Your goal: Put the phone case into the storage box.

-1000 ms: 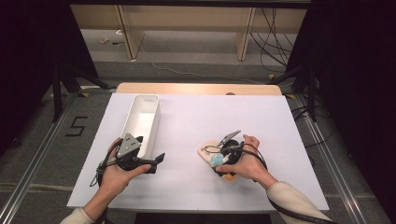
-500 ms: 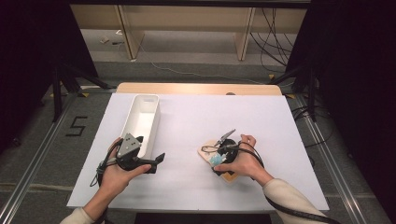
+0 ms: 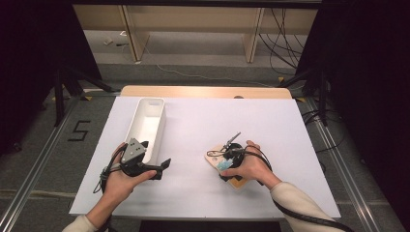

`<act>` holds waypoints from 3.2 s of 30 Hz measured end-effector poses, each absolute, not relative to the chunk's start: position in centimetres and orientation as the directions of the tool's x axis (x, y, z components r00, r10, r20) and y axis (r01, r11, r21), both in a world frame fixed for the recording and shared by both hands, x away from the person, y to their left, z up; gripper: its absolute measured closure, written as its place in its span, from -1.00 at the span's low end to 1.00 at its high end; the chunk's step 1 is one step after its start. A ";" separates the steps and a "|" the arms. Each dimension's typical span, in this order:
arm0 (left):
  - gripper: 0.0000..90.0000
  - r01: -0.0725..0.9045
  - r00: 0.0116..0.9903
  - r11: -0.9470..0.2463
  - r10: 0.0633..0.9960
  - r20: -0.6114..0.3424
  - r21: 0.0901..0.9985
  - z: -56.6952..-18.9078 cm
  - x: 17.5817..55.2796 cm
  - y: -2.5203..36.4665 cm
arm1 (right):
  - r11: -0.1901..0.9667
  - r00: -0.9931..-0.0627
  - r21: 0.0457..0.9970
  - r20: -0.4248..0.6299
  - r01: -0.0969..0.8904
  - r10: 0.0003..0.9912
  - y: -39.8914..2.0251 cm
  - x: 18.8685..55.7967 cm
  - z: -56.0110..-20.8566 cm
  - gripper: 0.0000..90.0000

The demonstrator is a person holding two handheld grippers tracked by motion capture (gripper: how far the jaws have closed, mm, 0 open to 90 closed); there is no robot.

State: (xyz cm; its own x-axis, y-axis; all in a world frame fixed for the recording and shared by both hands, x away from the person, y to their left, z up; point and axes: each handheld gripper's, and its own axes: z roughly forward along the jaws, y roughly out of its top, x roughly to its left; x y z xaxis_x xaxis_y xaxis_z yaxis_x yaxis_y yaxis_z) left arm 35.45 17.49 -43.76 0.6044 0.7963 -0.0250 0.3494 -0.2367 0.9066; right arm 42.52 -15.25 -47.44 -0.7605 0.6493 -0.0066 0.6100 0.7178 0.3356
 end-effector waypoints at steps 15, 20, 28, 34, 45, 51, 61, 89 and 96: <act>-1.00 0.350 0.604 -0.237 0.796 -0.025 0.906 -43.8 35.5 17.5 | 0.701 -0.741 0.336 -0.014 0.629 0.671 -15.1 42.2 -47.2 -0.82; -1.00 0.349 0.605 -0.237 0.796 -0.024 0.907 -43.8 35.5 17.5 | 0.691 -0.732 0.341 -0.013 0.638 0.682 -15.2 42.2 -47.1 -0.77; -1.00 0.348 0.603 -0.237 0.797 -0.024 0.907 -43.8 35.5 17.5 | 0.680 -0.721 0.345 -0.014 0.647 0.693 -15.1 42.1 -47.1 -0.75; -1.00 0.349 0.603 -0.237 0.797 -0.024 0.907 -43.7 35.5 17.5 | 0.675 -0.716 0.348 -0.014 0.651 0.698 -15.1 42.1 -47.0 -0.74; -1.00 0.349 0.604 -0.236 0.797 -0.025 0.907 -43.8 35.5 17.6 | 0.660 -0.710 0.366 0.005 0.656 0.704 -15.3 42.0 -47.0 -0.73; -1.00 0.349 0.604 -0.236 0.797 -0.025 0.907 -43.7 35.5 17.6 | 0.656 -0.713 0.380 0.014 0.652 0.701 -15.2 41.9 -46.8 -0.73; -1.00 0.348 0.602 -0.235 0.798 -0.025 0.907 -43.7 35.5 17.6 | 0.640 -0.710 0.416 0.019 0.646 0.704 -15.5 41.8 -46.3 -0.72; -1.00 0.349 0.602 -0.233 0.798 -0.026 0.908 -43.7 35.5 17.6 | 0.583 -0.719 0.575 0.012 0.573 0.695 -15.9 41.3 -45.3 -0.72; -1.00 0.349 0.601 -0.231 0.799 -0.027 0.908 -43.7 35.5 17.6 | 0.546 -0.718 0.635 0.018 0.546 0.696 -16.2 41.2 -45.2 -0.73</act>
